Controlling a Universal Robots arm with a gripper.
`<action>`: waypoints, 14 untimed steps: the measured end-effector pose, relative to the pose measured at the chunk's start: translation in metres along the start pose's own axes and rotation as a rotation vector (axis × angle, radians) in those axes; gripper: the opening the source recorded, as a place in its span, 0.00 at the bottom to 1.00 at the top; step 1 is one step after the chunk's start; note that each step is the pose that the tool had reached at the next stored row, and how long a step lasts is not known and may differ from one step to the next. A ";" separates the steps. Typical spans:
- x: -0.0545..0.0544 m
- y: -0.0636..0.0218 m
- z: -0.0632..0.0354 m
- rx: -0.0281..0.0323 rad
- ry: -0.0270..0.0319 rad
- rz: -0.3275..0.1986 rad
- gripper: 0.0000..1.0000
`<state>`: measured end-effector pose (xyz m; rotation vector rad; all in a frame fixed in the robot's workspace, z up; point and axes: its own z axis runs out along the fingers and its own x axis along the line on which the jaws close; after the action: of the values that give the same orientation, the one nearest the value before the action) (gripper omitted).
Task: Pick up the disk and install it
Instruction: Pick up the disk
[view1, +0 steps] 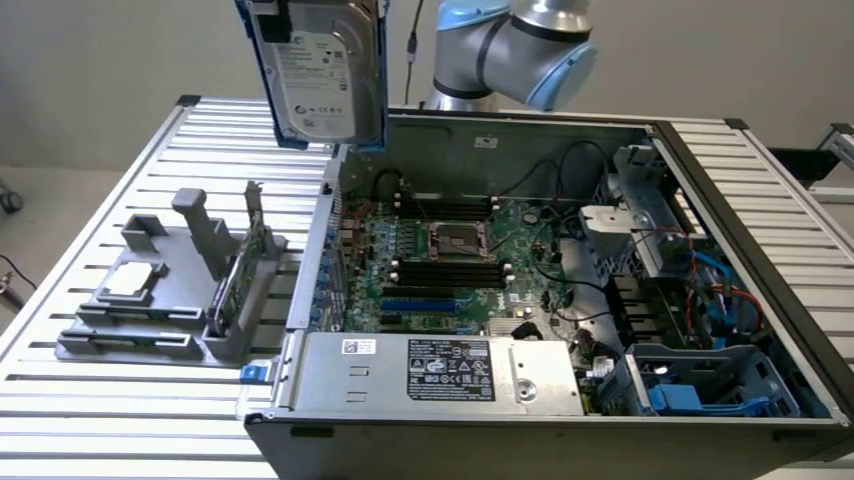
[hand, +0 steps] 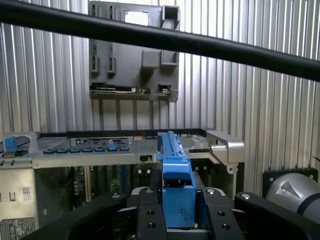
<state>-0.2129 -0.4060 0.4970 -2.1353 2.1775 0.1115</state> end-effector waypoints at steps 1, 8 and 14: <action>0.002 -0.0015 0.0000 0.0022 -0.0001 0.000 0.33; 0.021 -0.0161 0.0000 0.0133 -0.0002 -0.002 0.33; 0.034 -0.0364 0.0001 0.0140 -0.0003 -0.002 0.33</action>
<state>-0.1771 -0.4404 0.4934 -2.1296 2.1697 0.0962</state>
